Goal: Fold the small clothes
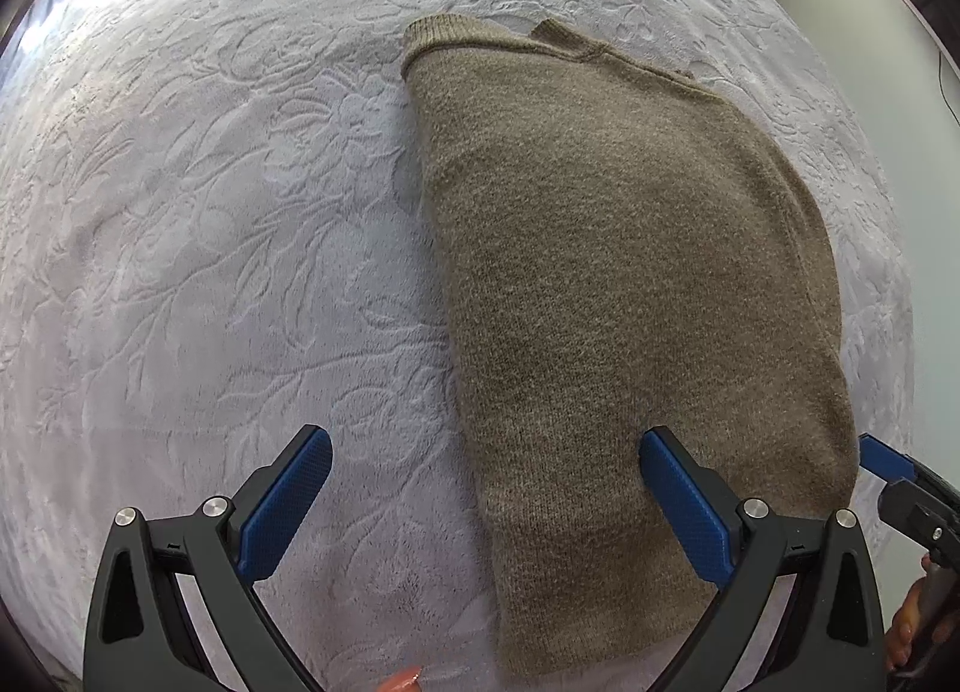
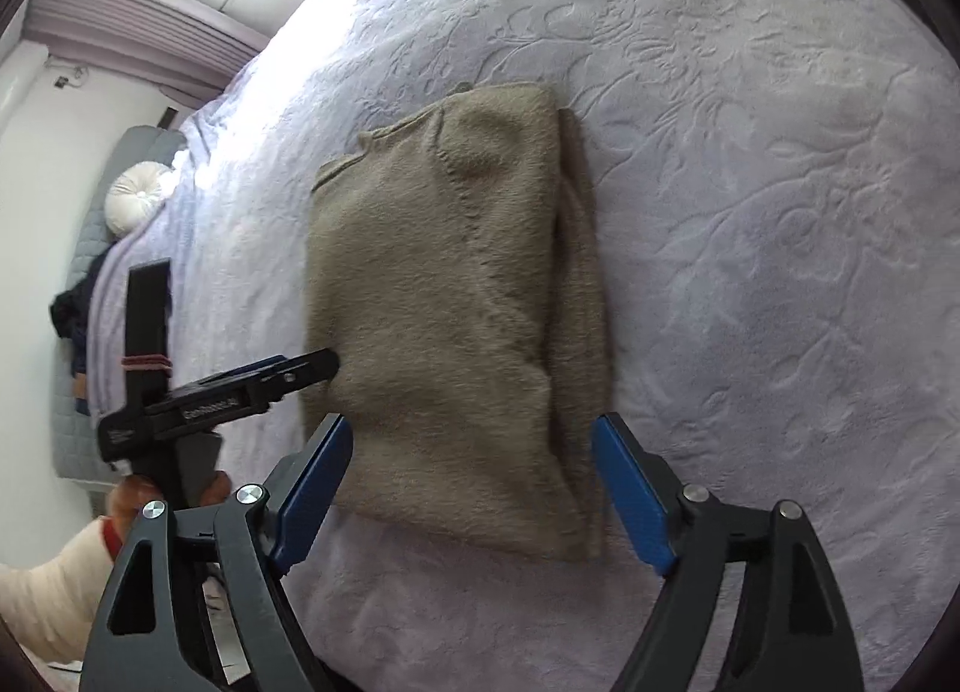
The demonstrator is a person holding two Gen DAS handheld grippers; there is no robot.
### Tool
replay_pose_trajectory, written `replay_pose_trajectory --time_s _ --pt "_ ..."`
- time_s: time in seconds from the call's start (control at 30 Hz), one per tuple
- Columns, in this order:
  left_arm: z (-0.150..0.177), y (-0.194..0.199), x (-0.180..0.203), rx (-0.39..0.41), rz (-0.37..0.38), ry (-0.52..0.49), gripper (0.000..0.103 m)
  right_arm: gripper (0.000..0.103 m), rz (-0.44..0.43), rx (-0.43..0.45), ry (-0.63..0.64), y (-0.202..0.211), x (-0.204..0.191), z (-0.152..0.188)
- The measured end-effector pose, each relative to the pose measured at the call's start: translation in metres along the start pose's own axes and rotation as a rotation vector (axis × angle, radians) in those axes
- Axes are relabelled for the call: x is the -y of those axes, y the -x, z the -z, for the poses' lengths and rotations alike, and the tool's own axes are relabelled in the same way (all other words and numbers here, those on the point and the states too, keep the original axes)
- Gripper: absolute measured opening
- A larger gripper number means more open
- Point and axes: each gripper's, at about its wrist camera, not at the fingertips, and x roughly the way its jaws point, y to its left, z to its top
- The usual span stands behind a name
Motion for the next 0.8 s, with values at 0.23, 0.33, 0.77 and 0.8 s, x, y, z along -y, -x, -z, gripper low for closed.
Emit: replay_pose_trajectory --time_s 0.23,0.33,0.77,0.8 --pt "0.012 0.005 0.002 -0.018 -0.03 0.001 0.103 0.085 0.025 -0.019 -0.093 0.004 0.017 0.011" --pt "0.021 0.01 0.004 -0.026 -0.045 -0.004 0.103 0.085 0.028 -0.026 -0.131 0.008 0.023 0.02" --pt "0.067 0.059 -0.009 -0.088 0.348 0.086 0.103 0.085 0.028 -0.014 -0.193 0.024 0.014 0.054" --pt "0.071 0.065 -0.012 -0.098 0.399 0.104 0.103 0.085 0.026 -0.011 -0.196 0.025 0.012 0.055"
